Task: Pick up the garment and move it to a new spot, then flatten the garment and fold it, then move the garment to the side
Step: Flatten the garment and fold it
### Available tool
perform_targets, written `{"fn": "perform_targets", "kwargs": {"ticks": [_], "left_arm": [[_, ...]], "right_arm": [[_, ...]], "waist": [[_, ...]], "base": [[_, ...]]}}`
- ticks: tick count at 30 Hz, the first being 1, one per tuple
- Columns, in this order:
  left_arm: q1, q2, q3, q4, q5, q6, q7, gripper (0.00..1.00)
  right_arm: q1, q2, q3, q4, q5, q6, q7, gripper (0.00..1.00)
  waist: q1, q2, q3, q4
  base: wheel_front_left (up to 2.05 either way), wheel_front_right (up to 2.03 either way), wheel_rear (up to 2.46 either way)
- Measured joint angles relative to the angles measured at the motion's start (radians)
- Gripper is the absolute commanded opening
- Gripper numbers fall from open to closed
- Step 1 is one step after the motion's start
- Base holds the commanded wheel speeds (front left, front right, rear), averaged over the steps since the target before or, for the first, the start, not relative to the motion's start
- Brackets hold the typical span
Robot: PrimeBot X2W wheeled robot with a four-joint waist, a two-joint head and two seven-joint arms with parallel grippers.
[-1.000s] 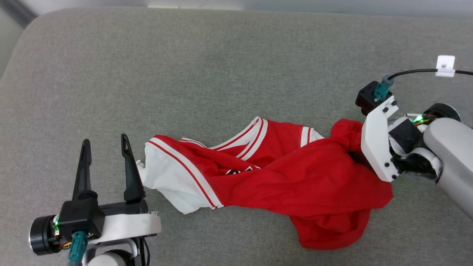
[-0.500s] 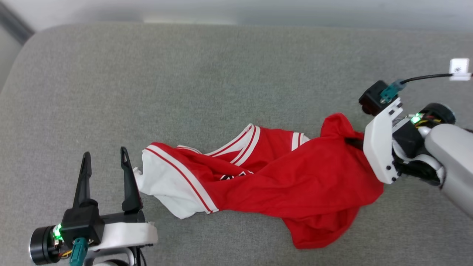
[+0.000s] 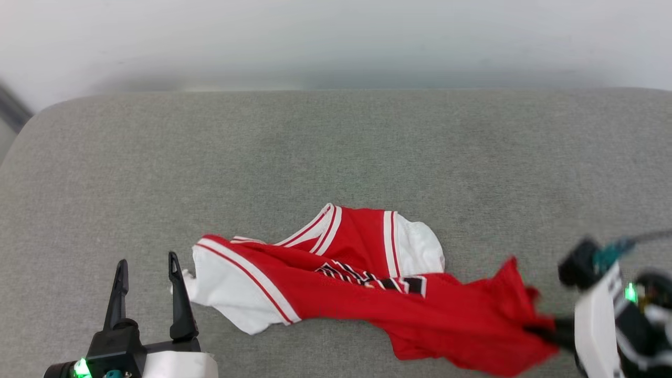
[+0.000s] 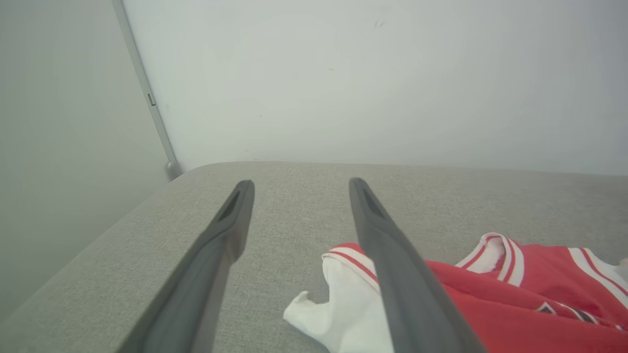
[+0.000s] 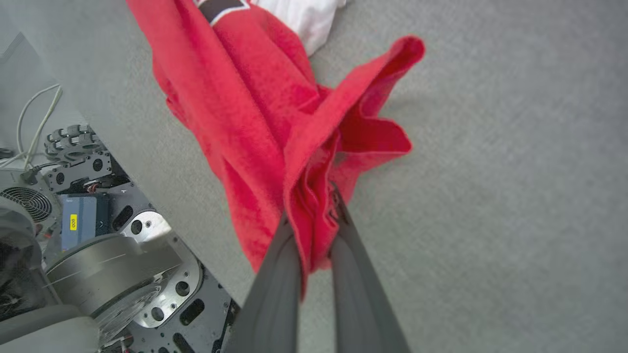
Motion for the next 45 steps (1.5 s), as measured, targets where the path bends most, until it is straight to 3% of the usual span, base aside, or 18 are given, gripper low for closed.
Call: {"fn": "perform_targets", "kwargs": {"ticks": [3, 10, 12, 13, 20, 27, 32, 38, 45], "left_arm": [[0.0, -0.006, 0.003, 0.003, 0.005, -0.006, 0.0, 1.0], [0.001, -0.016, 0.016, 0.017, 0.015, -0.018, 0.0, 1.0], [0.005, -0.017, 0.019, 0.02, 0.015, -0.02, 0.0, 1.0], [0.008, -0.018, 0.021, 0.022, 0.016, -0.021, 0.0, 1.0], [0.021, -0.022, 0.026, 0.025, 0.024, -0.027, 0.0, 1.0], [0.009, -0.026, 0.02, 0.015, 0.031, -0.035, 0.0, 1.0], [-0.023, -0.027, 0.013, 0.008, 0.034, -0.038, 0.0, 1.0], [-0.059, -0.029, -0.012, 0.006, 0.038, -0.043, 0.0, 1.0], [-0.107, -0.03, -0.04, 0.006, 0.03, -0.04, 0.0, 1.0]], "right_arm": [[0.125, -0.008, 0.011, 0.017, -0.004, 0.0, -0.014, 0.0], [0.29, 0.058, -0.017, 0.093, -0.04, 0.0, -0.049, 0.0], [0.299, 0.072, -0.052, 0.097, -0.054, 0.0, -0.059, 0.42], [0.299, 0.074, -0.078, 0.094, -0.066, 0.0, -0.069, 1.0], [0.212, 0.03, -0.281, -0.049, -0.141, 0.0, -0.058, 1.0], [0.007, 0.046, -0.366, -0.179, -0.254, 0.0, 0.112, 1.0], [-0.17, 0.145, -0.275, -0.16, -0.265, 0.0, 0.283, 1.0], [-0.318, 0.261, -0.115, 0.011, -0.236, 0.0, 0.425, 1.0], [-0.405, 0.342, 0.012, 0.227, -0.207, 0.0, 0.441, 1.0]], "waist": [[0.0, 0.0, -0.001, -0.005], [0.0, 0.0, 0.0, -0.008], [0.0, 0.0, -0.005, -0.011], [0.0, 0.0, -0.008, -0.013], [0.0, 0.0, -0.025, -0.017], [0.0, 0.0, 0.0, -0.008], [0.0, 0.0, 0.037, 0.006], [0.0, 0.0, 0.084, 0.034], [0.0, 0.0, 0.153, 0.072]], "base": [[0.0, 0.0, 0.0], [0.0, 0.0, 0.0], [0.0, 0.0, 0.0], [0.0, 0.0, 0.0], [0.0, 0.0, 0.0], [0.0, 0.0, 0.0], [0.0, 0.0, 0.0], [0.0, 0.0, 0.0], [0.0, 0.0, 0.0]]}}
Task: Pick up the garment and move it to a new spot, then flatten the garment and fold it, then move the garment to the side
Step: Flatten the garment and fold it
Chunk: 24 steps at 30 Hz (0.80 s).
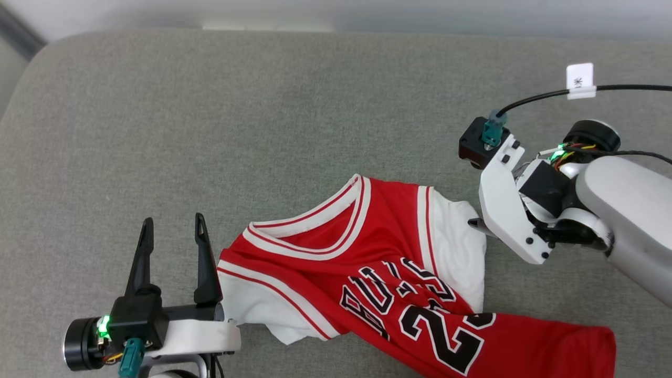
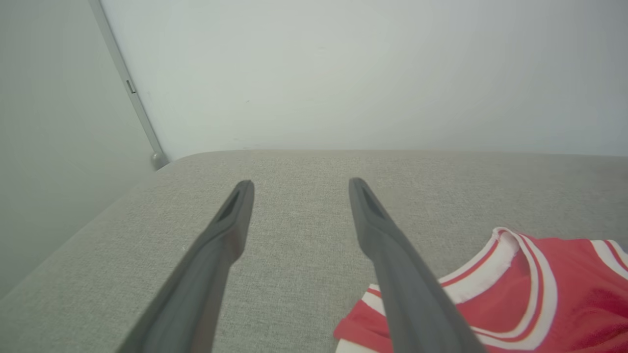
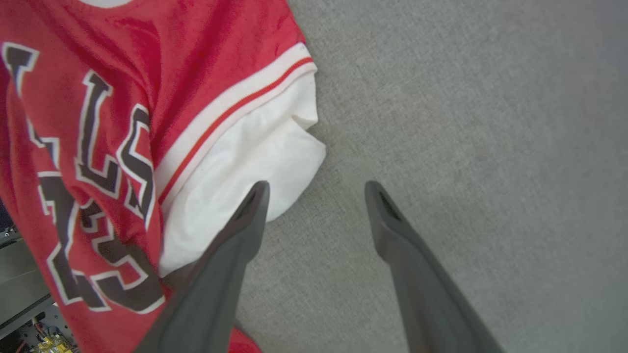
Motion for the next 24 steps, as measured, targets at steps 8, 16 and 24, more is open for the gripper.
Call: {"fn": "perform_targets", "kwargs": {"ticks": [8, 16, 24], "left_arm": [[-0.042, 0.0, -0.012, -0.002, -0.009, 0.009, 0.0, 1.0], [-0.053, -0.001, -0.008, 0.016, -0.01, 0.014, 0.0, 1.0], [-0.021, -0.001, 0.009, 0.022, -0.001, 0.012, 0.0, 1.0]], "right_arm": [[0.008, 0.049, 0.073, 0.121, 0.014, 0.0, -0.038, 1.0], [0.019, 0.052, 0.089, 0.111, -0.003, 0.0, -0.125, 0.0], [-0.062, -0.005, 0.067, 0.117, 0.05, 0.0, -0.305, 0.0]], "waist": [[0.0, 0.0, 0.077, 0.035], [-0.0001, 0.0, 0.073, 0.024], [0.0, 0.0, 0.0, -0.015]], "base": [[0.0, 0.0, 0.0], [0.0, 0.0, 0.0], [0.0, 0.0, 0.0]]}}
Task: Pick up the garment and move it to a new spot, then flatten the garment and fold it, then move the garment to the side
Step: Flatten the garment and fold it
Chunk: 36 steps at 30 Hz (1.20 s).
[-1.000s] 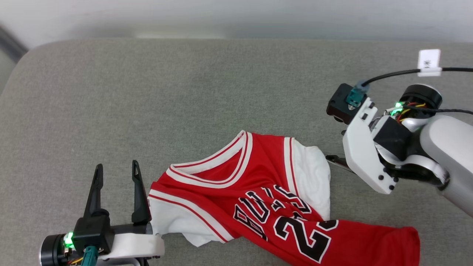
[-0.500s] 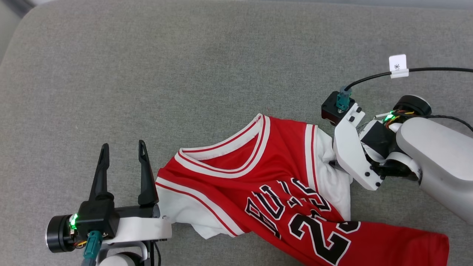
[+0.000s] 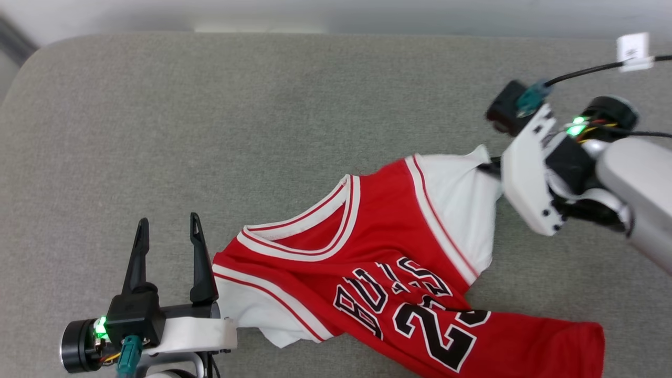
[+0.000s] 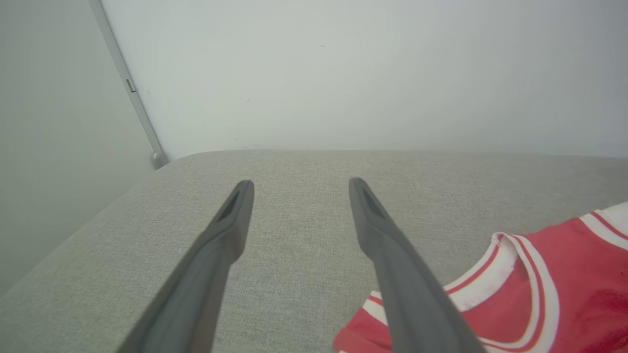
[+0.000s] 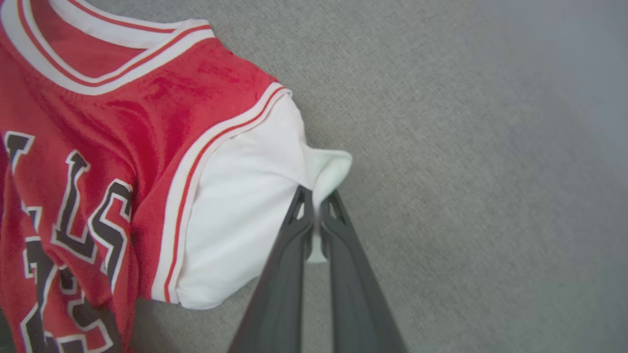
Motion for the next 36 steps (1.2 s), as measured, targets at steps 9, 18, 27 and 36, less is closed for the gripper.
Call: {"fn": "perform_targets", "kwargs": {"ticks": [9, 18, 27, 36], "left_arm": [[0.029, 0.0, 0.01, -0.007, 0.002, -0.007, 0.0, 1.0], [0.024, 0.0, 0.012, 0.001, 0.01, -0.024, 0.0, 1.0], [0.019, 0.003, 0.023, 0.036, 0.021, -0.04, 0.0, 1.0], [-0.003, 0.074, 0.066, 0.072, 0.017, -0.084, 0.0, 1.0]], "right_arm": [[0.009, -0.179, -0.047, 0.086, 0.063, 0.0, -0.074, 0.0], [0.16, -0.2, -0.071, 0.31, 0.128, 0.0, -0.056, 0.0], [0.227, -0.14, -0.103, 0.387, 0.123, 0.0, -0.192, 1.0], [0.192, -0.139, -0.21, 0.345, -0.054, 0.0, -0.643, 1.0]], "waist": [[0.0, 0.0, -0.036, -0.053], [0.0, 0.0, -0.014, -0.07], [0.0, 0.0, -0.037, -0.068], [0.0, 0.0, -0.092, -0.096]], "base": [[0.0, 0.0, 0.0], [0.0, 0.0, 0.0], [0.0, 0.0, 0.0], [0.0, 0.0, 0.0]]}}
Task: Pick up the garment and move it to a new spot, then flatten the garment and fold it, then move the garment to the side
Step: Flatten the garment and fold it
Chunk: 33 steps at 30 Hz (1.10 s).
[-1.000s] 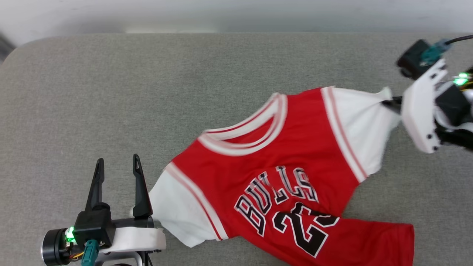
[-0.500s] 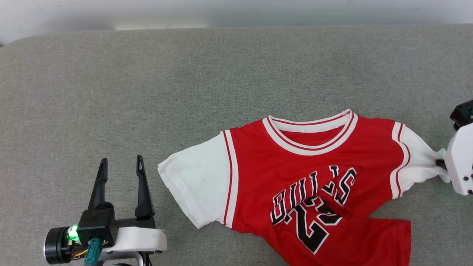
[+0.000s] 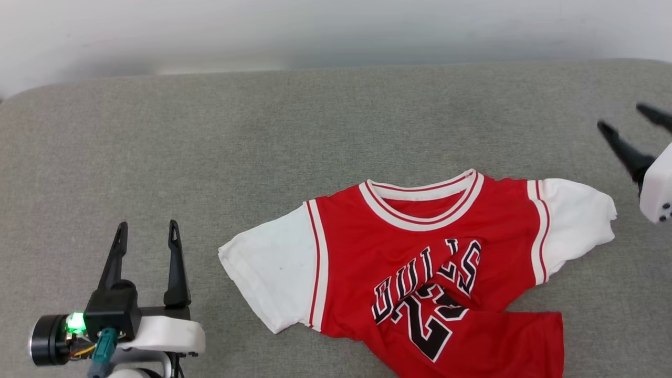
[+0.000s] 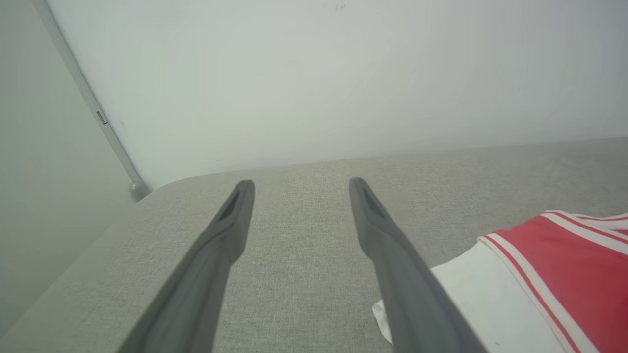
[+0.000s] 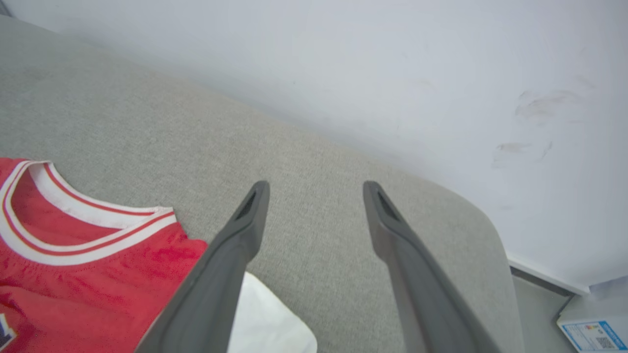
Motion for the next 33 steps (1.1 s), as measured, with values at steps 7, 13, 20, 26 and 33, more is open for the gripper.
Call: {"fn": "perform_targets", "kwargs": {"ticks": [7, 13, 20, 26, 33], "left_arm": [[-0.101, 0.106, 0.003, 0.05, -0.01, -0.088, 0.069, 1.0], [-0.199, 0.188, -0.032, 0.032, -0.044, -0.174, 0.262, 1.0], [-0.317, 0.304, -0.161, 0.003, -0.176, -0.217, 0.554, 1.0], [-0.438, 0.496, -0.387, -0.034, -0.429, -0.219, 0.841, 1.0], [-0.579, 0.635, -0.57, -0.034, -0.673, -0.219, 1.09, 1.0]], "right_arm": [[0.034, 0.106, -0.299, -0.023, -0.218, 0.0, -0.158, 1.0], [0.279, 0.234, -0.701, -0.271, -0.492, 0.0, -0.16, 1.0], [0.499, 0.362, -0.904, -0.496, -0.657, 0.0, -0.161, 1.0], [0.592, 0.408, -0.939, -0.593, -0.714, 0.0, -0.16, 1.0], [0.607, 0.424, -0.938, -0.636, -0.735, 0.0, -0.143, 1.0]], "waist": [[0.0, 0.0, -0.012, -0.03], [0.0, 0.0, -0.008, -0.042], [0.0, 0.0, 0.0, -0.049], [0.0, 0.0, 0.012, -0.06], [0.0, 0.0, 0.039, -0.079]], "base": [[0.0, 0.0, 0.0], [0.0, 0.0, 0.0], [0.0, 0.0, 0.0], [0.0, 0.0, 0.0], [0.0, 0.0, 0.0]]}}
